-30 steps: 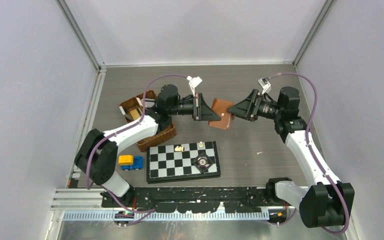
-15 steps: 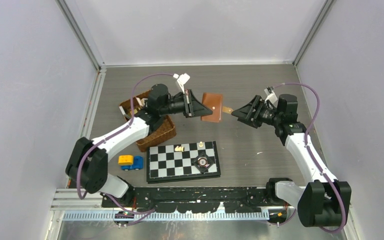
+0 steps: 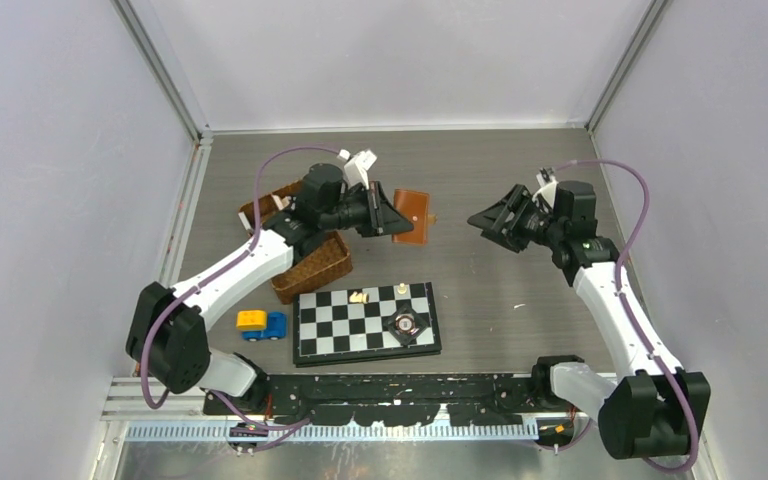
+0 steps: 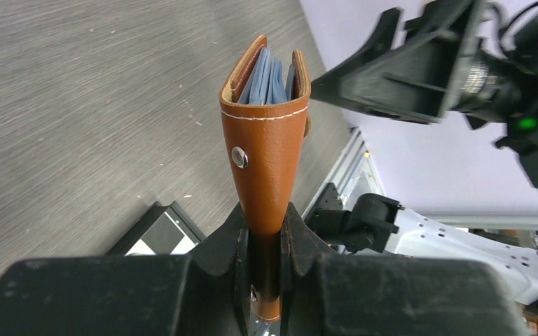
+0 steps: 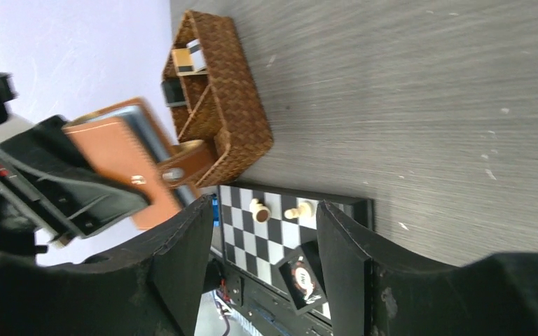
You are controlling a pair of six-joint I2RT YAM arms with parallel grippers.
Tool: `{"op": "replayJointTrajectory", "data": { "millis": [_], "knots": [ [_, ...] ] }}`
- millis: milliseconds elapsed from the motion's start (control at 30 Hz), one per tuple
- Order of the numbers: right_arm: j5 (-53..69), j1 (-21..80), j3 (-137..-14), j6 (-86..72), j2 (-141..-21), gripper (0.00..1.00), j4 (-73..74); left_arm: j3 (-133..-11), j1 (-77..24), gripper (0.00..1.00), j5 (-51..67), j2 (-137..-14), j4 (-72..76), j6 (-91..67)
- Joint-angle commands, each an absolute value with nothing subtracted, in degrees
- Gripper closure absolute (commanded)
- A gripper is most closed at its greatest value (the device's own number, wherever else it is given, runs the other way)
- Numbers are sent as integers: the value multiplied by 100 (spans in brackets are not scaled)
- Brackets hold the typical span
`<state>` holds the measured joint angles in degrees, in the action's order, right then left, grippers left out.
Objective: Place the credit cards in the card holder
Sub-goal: Close the card holder.
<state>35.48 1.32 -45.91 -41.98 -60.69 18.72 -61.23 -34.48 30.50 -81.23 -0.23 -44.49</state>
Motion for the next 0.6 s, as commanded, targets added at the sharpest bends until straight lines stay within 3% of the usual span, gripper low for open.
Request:
{"op": "replayJointTrajectory", "data": {
  "millis": [0, 567],
  "knots": [
    [2938, 688, -5245, -4672, -6005, 41, 1869, -6507, -3656, 100, 2524, -8139, -605, -4041],
    [1074, 2405, -6388, -4314, -7098, 58, 3134, -6741, -3981, 100, 1926, -8258, -1140, -3720]
  ]
}}
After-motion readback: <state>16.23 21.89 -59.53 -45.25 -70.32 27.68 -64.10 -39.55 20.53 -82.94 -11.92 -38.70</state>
